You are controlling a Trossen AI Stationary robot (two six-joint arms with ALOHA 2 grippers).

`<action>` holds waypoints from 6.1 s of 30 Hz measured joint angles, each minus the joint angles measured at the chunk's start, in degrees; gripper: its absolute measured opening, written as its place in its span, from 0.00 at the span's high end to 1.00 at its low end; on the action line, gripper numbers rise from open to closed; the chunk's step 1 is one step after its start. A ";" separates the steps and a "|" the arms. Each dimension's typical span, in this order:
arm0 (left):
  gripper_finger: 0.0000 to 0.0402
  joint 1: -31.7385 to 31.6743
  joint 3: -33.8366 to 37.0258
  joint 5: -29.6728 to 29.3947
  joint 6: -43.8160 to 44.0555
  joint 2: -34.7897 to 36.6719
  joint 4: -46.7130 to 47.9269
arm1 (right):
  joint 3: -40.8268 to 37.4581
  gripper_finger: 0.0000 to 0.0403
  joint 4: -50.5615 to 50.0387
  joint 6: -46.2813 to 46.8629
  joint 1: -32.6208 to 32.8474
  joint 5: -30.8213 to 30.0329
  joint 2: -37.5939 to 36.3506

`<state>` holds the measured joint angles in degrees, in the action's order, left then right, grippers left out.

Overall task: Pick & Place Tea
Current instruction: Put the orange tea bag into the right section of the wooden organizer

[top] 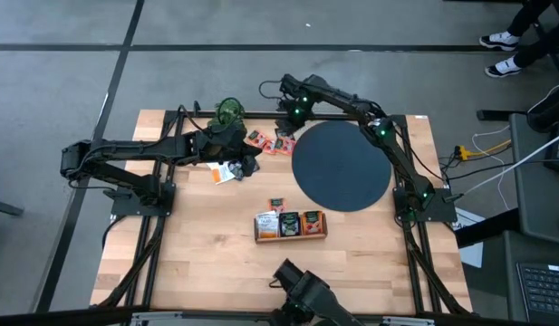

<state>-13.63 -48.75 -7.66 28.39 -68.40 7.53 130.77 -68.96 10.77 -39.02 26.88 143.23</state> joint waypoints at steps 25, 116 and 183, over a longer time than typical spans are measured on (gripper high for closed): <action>0.99 -3.12 -5.60 2.76 -5.16 -9.45 3.33 | -28.09 0.99 14.08 -8.06 14.05 -4.16 -31.79; 0.84 -4.46 11.78 1.99 -16.51 -6.38 -1.20 | -56.95 0.93 46.48 8.56 24.41 -25.39 -45.83; 0.99 -13.77 -12.62 10.12 -13.65 -37.94 -7.77 | -56.93 0.98 25.36 12.54 6.97 -40.23 -56.15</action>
<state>-27.40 -61.37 2.46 14.74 -106.34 -0.24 73.84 -43.60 23.31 -32.06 -13.35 87.09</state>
